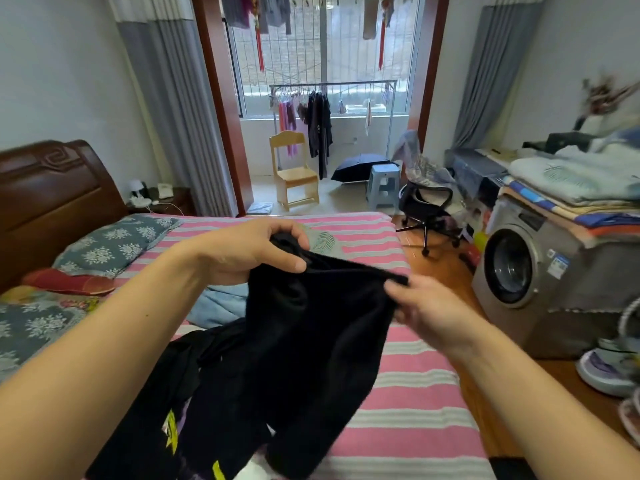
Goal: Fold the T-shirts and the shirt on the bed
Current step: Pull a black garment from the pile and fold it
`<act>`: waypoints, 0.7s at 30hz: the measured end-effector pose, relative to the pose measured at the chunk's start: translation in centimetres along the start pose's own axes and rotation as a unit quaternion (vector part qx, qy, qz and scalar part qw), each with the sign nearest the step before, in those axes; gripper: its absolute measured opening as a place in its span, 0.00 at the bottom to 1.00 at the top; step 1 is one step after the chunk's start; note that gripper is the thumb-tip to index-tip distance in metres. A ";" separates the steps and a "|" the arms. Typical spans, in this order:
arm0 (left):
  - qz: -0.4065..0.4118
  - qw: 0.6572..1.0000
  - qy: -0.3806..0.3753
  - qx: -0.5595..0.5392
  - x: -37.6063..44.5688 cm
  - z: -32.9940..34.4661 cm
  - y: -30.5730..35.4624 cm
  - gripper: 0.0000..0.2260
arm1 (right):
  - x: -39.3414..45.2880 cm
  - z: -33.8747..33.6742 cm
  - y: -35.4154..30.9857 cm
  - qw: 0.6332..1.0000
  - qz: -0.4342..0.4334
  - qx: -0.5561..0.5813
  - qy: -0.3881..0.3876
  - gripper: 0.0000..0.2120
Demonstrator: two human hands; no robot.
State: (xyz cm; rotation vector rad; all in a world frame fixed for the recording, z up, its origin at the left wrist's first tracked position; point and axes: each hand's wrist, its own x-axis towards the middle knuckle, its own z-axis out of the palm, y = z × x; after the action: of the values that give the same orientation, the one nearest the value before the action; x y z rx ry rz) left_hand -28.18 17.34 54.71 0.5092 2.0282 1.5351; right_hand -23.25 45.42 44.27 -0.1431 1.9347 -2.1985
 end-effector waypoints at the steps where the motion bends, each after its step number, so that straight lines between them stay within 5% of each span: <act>1: -0.017 1.000 -0.006 0.008 0.0 0.1 0.1 0.15 | 0.1 -0.8 -0.9 0.996 -0.044 0.012 0.070 0.09; 4: -0.038 0.986 0.036 0.157 0.2 1.0 0.5 0.22 | 0.2 -3.8 -4.0 0.965 -0.109 0.058 0.233 0.10; 8: 0.019 0.886 0.169 0.431 1.6 2.5 -0.4 0.11 | -1.0 -5.5 -6.2 0.933 -0.155 -0.108 0.306 0.14; 12: -0.015 0.927 0.275 0.254 2.6 3.3 -2.6 0.07 | -2.7 -6.5 -7.1 0.949 -0.169 -0.112 0.242 0.14; 16: -0.025 0.945 0.269 0.182 2.5 4.2 -3.7 0.05 | -4.3 -8.1 -6.7 0.956 -0.164 -0.147 0.195 0.15; 21: -0.004 0.915 0.298 0.271 3.5 4.4 -5.6 0.08 | -5.1 -11.5 -6.3 0.867 -0.176 -0.423 0.196 0.11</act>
State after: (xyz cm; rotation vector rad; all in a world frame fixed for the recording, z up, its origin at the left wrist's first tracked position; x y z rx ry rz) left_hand -28.00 21.16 47.80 0.2349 2.9544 1.1918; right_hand -21.33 58.45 49.28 -0.1991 3.2152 -1.4250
